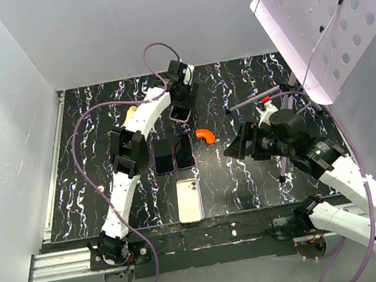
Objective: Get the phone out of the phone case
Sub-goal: Pick up the phone at the center of the board, then remove the phone case from the phone.
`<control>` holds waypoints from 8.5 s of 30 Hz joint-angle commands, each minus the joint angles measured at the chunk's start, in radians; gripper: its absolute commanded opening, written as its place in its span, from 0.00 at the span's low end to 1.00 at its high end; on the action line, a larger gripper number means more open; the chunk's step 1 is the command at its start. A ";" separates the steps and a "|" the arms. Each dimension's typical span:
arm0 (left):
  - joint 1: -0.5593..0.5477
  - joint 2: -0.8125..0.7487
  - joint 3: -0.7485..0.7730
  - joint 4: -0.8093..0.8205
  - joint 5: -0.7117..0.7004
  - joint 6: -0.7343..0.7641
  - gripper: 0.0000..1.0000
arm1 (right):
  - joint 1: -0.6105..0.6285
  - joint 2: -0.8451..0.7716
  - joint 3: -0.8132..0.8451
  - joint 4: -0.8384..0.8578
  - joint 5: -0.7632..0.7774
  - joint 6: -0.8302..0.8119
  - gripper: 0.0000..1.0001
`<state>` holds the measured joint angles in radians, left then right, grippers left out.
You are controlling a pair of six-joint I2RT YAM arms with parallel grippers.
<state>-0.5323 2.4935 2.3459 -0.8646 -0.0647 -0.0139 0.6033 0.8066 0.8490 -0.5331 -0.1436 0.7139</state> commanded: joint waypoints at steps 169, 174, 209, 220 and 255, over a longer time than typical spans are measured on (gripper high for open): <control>-0.077 -1.587 -1.628 1.243 1.322 -0.811 0.00 | -0.142 0.338 0.019 1.111 -1.011 0.423 0.01; -0.078 -1.575 -1.683 1.850 1.341 -1.052 0.00 | -0.090 0.387 0.041 1.209 -1.027 0.476 0.01; -0.089 -1.564 -1.627 1.593 1.102 -0.735 0.00 | 0.151 0.671 0.039 2.136 -0.714 1.154 0.01; -0.087 -1.683 -1.645 0.858 0.507 -0.624 0.00 | 0.182 0.534 0.036 1.820 -0.565 0.885 0.01; -0.087 -1.708 -1.817 1.036 -0.081 -0.471 0.00 | 0.326 0.672 0.009 2.029 -0.212 1.200 0.01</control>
<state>-0.6647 0.7063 0.5755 0.1570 0.4095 -0.7246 0.7597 1.4677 0.8520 1.2224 -0.3237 1.5593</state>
